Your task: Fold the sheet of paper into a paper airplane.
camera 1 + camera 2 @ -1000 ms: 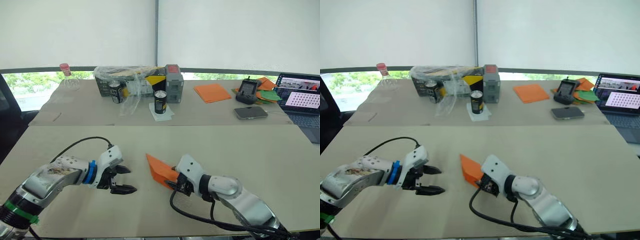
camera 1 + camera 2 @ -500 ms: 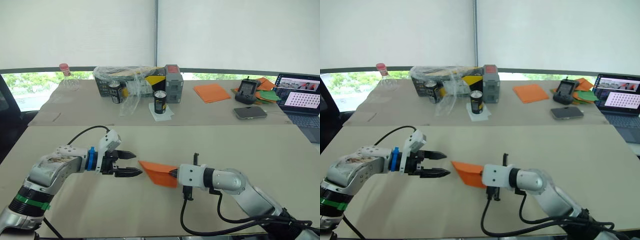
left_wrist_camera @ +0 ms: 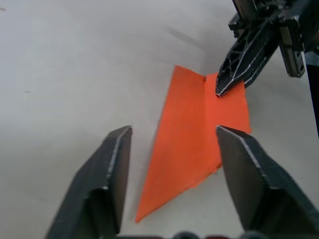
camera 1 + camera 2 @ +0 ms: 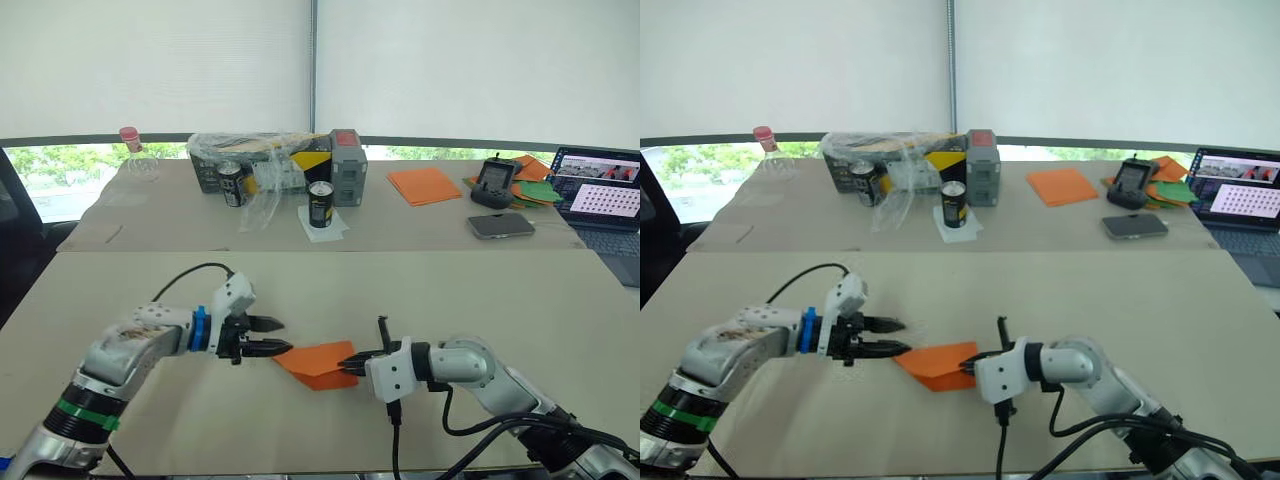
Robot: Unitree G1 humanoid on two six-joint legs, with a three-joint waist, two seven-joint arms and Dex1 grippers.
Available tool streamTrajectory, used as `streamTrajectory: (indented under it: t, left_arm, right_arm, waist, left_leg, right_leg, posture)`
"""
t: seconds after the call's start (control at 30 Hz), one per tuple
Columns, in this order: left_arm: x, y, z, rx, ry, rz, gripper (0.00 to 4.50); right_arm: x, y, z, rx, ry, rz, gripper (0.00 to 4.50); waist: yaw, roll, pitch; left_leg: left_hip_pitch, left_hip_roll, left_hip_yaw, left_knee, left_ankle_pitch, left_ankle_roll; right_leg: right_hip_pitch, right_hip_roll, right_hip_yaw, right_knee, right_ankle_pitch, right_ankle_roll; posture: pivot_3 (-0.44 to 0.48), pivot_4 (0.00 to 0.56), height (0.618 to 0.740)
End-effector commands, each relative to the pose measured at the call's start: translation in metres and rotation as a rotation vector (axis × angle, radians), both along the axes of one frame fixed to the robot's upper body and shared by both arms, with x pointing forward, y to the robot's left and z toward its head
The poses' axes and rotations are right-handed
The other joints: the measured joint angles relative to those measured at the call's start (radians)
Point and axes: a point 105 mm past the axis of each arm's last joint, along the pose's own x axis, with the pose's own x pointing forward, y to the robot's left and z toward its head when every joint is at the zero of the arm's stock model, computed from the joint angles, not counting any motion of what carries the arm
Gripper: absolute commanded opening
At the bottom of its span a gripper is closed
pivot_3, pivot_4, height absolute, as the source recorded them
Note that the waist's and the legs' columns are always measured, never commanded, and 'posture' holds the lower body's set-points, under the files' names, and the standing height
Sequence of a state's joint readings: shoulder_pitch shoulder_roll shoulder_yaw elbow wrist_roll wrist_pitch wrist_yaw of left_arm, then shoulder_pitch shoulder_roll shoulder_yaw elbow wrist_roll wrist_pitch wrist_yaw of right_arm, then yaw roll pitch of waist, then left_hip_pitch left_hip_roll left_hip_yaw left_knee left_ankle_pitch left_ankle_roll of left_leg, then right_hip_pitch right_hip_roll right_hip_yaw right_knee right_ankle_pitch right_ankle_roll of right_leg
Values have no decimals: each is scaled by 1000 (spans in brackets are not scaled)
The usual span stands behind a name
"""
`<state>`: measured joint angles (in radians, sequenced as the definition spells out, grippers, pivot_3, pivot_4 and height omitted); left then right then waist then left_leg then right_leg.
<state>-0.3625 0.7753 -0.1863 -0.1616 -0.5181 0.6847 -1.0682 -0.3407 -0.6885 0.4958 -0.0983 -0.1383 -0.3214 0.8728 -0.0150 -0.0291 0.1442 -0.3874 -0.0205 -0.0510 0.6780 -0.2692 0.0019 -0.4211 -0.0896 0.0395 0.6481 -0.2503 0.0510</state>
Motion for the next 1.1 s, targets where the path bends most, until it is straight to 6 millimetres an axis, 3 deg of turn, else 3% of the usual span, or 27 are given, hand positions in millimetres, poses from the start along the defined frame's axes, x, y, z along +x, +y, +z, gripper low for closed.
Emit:
streamTrajectory:
  t: [0.03,0.17,0.37,0.53,0.7,0.9,1.1]
  left_arm:
    - [-3,-8,-1,-9,-29,-53,1290]
    - [-5,-12,-9,5,-31,-80,18]
    - [-5,-6,-32,74,-40,-81,18]
    - [1,-7,-38,82,-70,-76,18]
    - [7,-14,-48,94,-107,-87,18]
    - [-8,-22,-60,97,-83,-147,18]
    - [-25,-10,-73,135,-9,-162,18]
  right_arm:
    - [2,1,10,28,-25,2,0]
    - [2,1,9,32,-19,-11,0]
    - [1,-3,10,34,-4,-34,0]
    - [-7,-2,12,39,54,-37,0]
    - [-23,-1,1,31,267,-58,0]
    - [-19,-6,-3,18,294,-104,0]
    - [-8,-9,4,51,312,-163,0]
  waist:
    - [0,0,0]
    - [2,0,0]
    - [1,0,0]
    - [4,0,0]
    - [8,0,0]
    - [10,0,0]
    - [5,0,0]
  left_leg:
    - [0,0,0,0,0,0]
    - [0,0,0,0,0,0]
    - [0,0,0,0,0,0]
    - [1,-1,0,1,0,0]
    - [2,-1,0,1,0,0]
    - [5,-1,0,1,0,1]
    - [17,-1,0,0,-4,6]
  right_leg:
    - [0,0,0,0,0,0]
    - [0,0,0,0,0,0]
    - [0,0,0,0,0,0]
    - [1,0,0,0,0,0]
    - [3,-1,0,0,0,0]
    - [7,-1,0,0,0,0]
    - [18,-1,0,-2,-1,2]
  posture:
    - [0,150,740]
    - [0,150,740]
    - [0,150,740]
    - [0,150,740]
    - [0,150,740]
    - [0,150,740]
    - [0,150,740]
